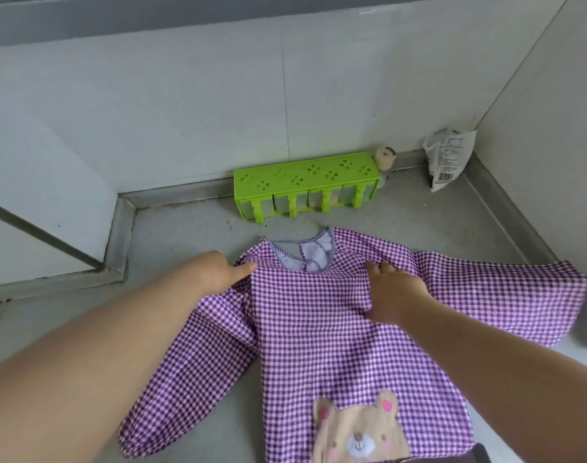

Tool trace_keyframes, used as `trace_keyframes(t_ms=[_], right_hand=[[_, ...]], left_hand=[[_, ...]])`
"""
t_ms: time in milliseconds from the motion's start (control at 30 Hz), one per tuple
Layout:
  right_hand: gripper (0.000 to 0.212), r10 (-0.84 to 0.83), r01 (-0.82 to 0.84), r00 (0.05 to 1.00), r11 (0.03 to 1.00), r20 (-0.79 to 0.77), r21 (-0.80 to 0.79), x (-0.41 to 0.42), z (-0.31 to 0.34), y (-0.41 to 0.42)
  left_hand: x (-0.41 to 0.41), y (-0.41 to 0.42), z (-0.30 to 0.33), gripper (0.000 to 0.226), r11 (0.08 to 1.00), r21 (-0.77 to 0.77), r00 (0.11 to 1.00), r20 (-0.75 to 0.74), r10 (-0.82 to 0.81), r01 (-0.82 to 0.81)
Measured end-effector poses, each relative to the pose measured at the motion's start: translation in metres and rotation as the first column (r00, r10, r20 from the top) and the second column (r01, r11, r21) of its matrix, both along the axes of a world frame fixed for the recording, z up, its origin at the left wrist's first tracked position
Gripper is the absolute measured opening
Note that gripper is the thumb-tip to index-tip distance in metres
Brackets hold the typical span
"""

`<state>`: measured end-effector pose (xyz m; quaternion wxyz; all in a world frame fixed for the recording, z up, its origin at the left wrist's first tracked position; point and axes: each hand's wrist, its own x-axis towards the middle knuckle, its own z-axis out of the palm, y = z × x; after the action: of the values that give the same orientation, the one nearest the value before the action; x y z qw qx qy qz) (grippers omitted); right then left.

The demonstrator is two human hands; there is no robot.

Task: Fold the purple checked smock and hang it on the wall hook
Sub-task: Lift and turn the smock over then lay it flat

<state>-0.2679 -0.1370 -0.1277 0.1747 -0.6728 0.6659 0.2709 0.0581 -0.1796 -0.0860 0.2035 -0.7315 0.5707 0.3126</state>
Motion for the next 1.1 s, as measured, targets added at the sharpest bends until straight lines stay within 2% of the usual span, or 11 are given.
trace_keyframes(t_ms=[100, 233, 333, 433, 533, 667, 767, 867, 933, 1033, 1100], right_hand=[[0.125, -0.041, 0.042, 0.999, 0.997, -0.021, 0.066, 0.013, 0.003, -0.002], [0.144, -0.07, 0.077, 0.995, 0.991, -0.067, 0.112, 0.022, 0.0, -0.008], [0.148, -0.067, 0.076, 0.994, 0.992, -0.091, 0.097, 0.02, 0.0, -0.013], [0.144, -0.086, 0.092, 0.993, 0.993, -0.08, 0.07, 0.015, 0.003, -0.019], [0.139, -0.14, 0.142, 0.989, 0.988, -0.043, 0.052, 0.009, 0.0, -0.023], [0.135, -0.205, 0.205, 0.979, 0.977, -0.005, 0.064, 0.005, -0.005, -0.025], [0.127, -0.156, 0.156, 0.988, 0.986, 0.021, -0.054, 0.014, -0.003, -0.015], [0.089, 0.017, 0.012, 0.994, 0.966, 0.107, -0.258, 0.037, -0.005, 0.003], [0.08, 0.039, -0.009, 0.987, 0.982, 0.155, -0.191, 0.053, -0.007, 0.014], [0.116, 0.032, -0.03, 0.993, 0.999, 0.112, -0.016, 0.071, -0.011, 0.025], [0.135, 0.03, -0.034, 0.997, 0.998, 0.077, 0.051, 0.077, -0.012, 0.027]], left_hand=[[0.014, 0.003, 0.0, 0.103, 0.995, 0.071, 0.997, 0.048, -0.067, 0.063], [0.033, 0.001, 0.005, 0.068, 0.97, 0.126, 0.978, -0.004, -0.207, 0.206], [0.037, -0.006, 0.016, 0.043, 0.979, -0.141, 0.982, -0.093, -0.163, 0.149], [0.035, -0.013, 0.024, 0.021, 0.901, -0.43, 0.984, -0.126, -0.126, 0.061], [0.033, -0.006, 0.013, 0.044, 0.887, -0.462, 0.975, -0.202, -0.088, -0.015], [0.044, 0.014, -0.02, 0.097, 0.927, -0.222, 0.931, -0.275, 0.238, -0.303], [0.053, 0.037, -0.04, 0.095, 0.891, -0.212, 0.909, -0.214, 0.358, -0.401], [0.058, 0.065, -0.05, 0.059, 0.796, -0.54, 0.961, -0.159, 0.225, -0.275], [0.061, 0.08, -0.052, 0.037, 0.736, -0.67, 0.994, -0.104, 0.042, -0.102], [0.066, 0.098, -0.059, 0.031, 0.815, -0.494, 0.944, 0.036, -0.329, 0.303], [0.064, 0.107, -0.065, 0.052, 0.78, -0.362, 0.851, 0.084, -0.518, 0.51]])
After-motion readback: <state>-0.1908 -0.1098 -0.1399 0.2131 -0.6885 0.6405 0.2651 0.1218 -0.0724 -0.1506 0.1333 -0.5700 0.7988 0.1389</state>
